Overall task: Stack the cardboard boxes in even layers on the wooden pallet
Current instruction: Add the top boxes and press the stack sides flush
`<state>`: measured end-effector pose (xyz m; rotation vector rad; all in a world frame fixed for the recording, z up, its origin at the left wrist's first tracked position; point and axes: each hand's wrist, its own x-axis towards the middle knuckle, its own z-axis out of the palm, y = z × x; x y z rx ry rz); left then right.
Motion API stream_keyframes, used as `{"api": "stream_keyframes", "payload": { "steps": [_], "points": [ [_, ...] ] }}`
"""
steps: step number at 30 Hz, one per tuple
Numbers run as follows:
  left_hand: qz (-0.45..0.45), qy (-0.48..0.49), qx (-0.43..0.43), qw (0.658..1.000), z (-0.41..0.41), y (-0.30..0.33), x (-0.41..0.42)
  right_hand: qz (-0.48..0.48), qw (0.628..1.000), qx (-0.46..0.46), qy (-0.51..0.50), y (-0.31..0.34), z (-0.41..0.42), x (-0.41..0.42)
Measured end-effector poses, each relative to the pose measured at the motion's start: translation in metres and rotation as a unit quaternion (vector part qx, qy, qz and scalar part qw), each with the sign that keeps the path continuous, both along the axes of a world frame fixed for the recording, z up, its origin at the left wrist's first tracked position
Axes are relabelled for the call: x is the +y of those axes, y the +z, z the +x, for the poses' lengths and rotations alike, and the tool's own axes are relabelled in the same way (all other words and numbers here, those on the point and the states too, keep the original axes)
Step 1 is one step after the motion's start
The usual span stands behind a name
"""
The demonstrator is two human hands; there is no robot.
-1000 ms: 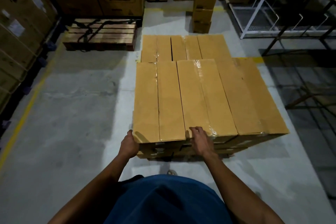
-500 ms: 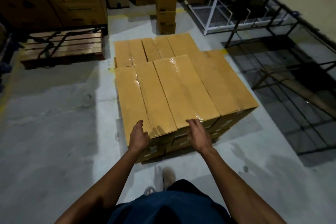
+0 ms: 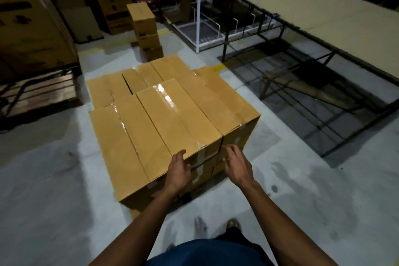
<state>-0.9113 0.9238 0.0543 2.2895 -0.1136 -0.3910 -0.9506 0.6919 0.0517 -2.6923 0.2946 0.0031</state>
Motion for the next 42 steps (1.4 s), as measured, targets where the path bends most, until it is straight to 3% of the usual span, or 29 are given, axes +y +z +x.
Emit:
{"api": "stream_keyframes", "payload": {
  "steps": [14, 26, 33, 42],
  "points": [
    [0.055, -0.051, -0.026, 0.997, 0.021, -0.007, -0.231, 0.0, 0.999, -0.029, -0.039, 0.003, -0.006, -0.234],
    [0.07, -0.185, -0.059, 0.978, 0.077, -0.011, -0.397, 0.027, 0.99, -0.029, -0.138, -0.001, -0.001, -0.373],
    [0.039, -0.209, -0.048, 0.976, 0.147, -0.034, -0.499, 0.015, 0.987, -0.017, -0.162, -0.014, 0.05, -0.469],
    [-0.009, -0.193, -0.039, 0.98, 0.27, -0.037, -0.639, -0.001, 0.989, -0.009, -0.15, 0.001, 0.174, -0.598]
  ]
}}
